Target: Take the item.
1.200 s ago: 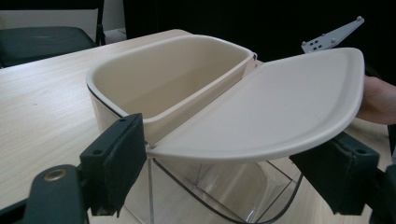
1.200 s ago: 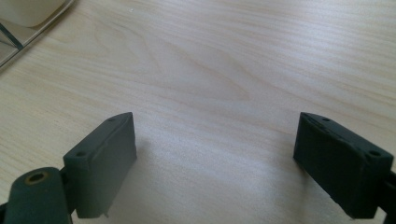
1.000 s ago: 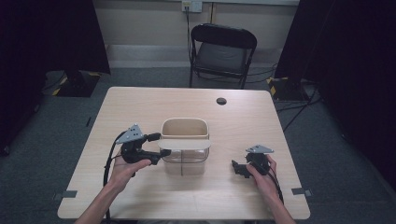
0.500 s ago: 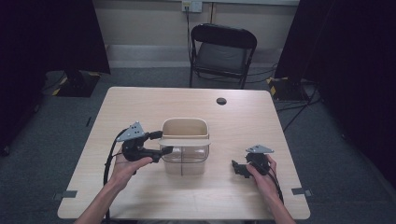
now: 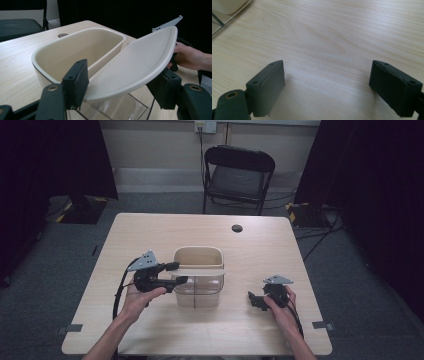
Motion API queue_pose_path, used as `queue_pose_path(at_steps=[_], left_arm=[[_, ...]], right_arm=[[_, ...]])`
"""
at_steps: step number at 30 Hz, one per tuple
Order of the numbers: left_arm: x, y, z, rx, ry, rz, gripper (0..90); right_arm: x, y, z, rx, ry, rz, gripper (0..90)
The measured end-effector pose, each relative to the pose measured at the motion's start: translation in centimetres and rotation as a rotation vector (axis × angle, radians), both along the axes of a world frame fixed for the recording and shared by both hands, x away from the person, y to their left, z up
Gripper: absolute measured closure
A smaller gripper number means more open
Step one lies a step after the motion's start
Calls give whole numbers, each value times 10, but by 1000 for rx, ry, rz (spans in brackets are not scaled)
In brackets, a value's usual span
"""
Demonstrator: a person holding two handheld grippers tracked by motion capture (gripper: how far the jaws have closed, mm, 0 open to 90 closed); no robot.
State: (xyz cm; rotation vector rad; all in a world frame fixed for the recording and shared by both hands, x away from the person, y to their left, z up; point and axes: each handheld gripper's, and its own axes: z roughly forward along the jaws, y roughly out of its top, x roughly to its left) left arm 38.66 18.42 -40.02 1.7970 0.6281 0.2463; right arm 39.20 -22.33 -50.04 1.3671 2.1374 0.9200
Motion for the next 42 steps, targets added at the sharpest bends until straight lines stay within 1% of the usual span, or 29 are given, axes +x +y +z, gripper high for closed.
queue_pose_path(at_steps=[1, 2, 5, 6, 14, 17, 19, 21, 22, 23, 26, 28, 30, 31, 32, 42], left_arm=[[0, 0, 0, 0, 0, 0, 368], [1, 0, 1, 3, 10, -2, 369], [3, 1, 3, 4, 20, -7, 375], [3, 0, 3, 3, 19, -2, 379], [6, 0, 4, -8, 28, -6, 389], [7, -1, 5, -1, 27, -12, 395], [6, -1, 4, -12, 26, -3, 392], [6, -2, 4, -13, 26, -2, 392], [6, -1, 4, -1, 25, -2, 394], [7, -1, 5, -3, 30, -10, 396], [7, -2, 6, -8, 35, -7, 405], [7, -2, 6, 3, 32, -9, 406], [7, -2, 7, 5, 31, -7, 406], [7, -2, 7, -8, 37, -2, 407], [8, -2, 6, -16, 37, -8, 408], [11, 0, 7, -25, 42, -9, 424]], right_arm=[[0, 0, 0, 0, 0, 0, 124], [0, 0, 0, 0, 1, 0, 124], [0, 0, 0, 0, 0, 0, 124], [0, 0, 0, 0, 0, 0, 124], [0, 0, 0, 0, 0, 0, 124], [0, 0, 0, 0, 0, 0, 124], [0, 0, 0, 0, 0, 0, 124], [0, 0, 0, 0, 0, 0, 124], [0, 0, 0, 0, -1, 1, 124], [0, 0, 0, 0, 0, 0, 124], [0, 0, 0, 0, 1, 0, 124], [0, 0, 0, 0, 0, 0, 124], [0, 0, 0, 0, 0, 0, 124], [0, 0, 0, -1, -1, 1, 124], [0, 0, 0, -1, -1, 1, 124], [0, 0, 0, 0, 0, 0, 124]])
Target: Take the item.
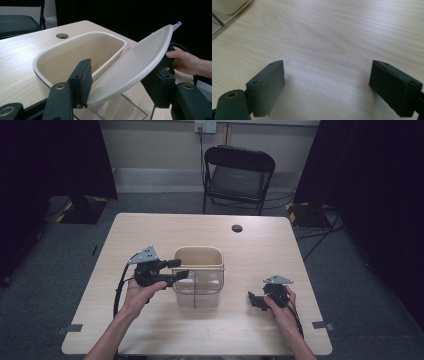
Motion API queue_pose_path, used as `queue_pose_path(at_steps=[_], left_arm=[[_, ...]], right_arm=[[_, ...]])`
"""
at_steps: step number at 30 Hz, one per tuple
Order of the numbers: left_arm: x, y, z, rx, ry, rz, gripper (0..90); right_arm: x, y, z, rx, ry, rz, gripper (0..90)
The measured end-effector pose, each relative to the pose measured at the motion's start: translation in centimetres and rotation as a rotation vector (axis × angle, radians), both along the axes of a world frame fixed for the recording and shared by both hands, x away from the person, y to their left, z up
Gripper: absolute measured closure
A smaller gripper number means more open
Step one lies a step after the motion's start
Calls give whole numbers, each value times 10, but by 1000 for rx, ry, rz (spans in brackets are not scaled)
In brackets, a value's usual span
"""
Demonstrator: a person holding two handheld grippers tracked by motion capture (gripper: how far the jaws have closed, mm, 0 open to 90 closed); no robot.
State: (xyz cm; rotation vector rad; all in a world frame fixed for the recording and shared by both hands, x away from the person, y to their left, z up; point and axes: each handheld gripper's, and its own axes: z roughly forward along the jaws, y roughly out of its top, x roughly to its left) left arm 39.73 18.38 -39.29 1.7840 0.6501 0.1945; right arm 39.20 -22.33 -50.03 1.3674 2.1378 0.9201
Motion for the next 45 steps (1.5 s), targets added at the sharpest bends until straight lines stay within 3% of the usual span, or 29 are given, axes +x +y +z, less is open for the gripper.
queue_pose_path(at_steps=[45], left_arm=[[1, 1, 1, -3, 5, 0, 427]], right_arm=[[0, 0, 0, 0, 0, 0, 124]])
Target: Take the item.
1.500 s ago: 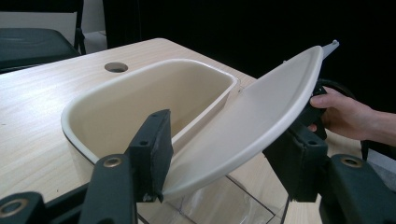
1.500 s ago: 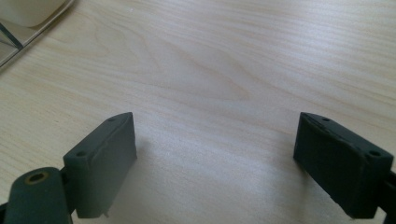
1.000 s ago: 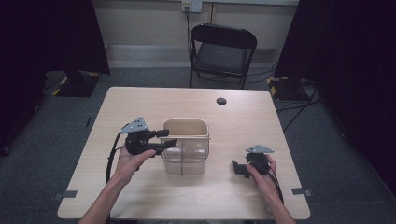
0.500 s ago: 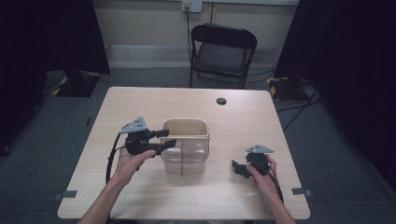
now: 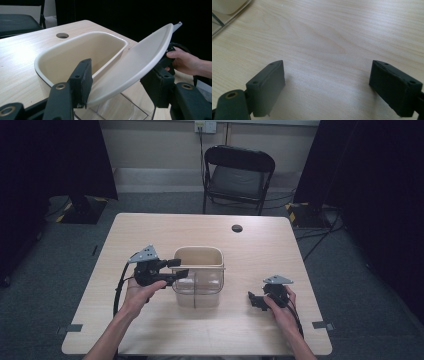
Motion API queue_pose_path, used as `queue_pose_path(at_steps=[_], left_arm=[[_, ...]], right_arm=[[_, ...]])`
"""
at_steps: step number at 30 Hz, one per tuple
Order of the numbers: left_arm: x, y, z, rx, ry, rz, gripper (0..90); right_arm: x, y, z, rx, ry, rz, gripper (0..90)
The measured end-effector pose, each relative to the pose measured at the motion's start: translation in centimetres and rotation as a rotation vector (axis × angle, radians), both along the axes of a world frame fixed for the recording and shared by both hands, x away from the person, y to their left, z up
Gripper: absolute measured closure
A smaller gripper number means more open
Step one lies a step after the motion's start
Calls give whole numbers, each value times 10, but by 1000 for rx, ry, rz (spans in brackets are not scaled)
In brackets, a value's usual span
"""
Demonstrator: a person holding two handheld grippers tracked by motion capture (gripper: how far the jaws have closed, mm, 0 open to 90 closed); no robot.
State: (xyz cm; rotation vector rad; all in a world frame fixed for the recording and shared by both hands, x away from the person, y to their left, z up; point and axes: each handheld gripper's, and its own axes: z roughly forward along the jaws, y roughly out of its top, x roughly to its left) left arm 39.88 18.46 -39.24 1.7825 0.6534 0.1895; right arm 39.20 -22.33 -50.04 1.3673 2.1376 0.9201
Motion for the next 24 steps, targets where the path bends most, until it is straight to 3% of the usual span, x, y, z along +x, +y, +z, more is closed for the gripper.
queue_pose_path(at_steps=[24], left_arm=[[0, -1, 1, -3, 6, -6, 428]], right_arm=[[0, 0, 0, 0, 0, 0, 124]])
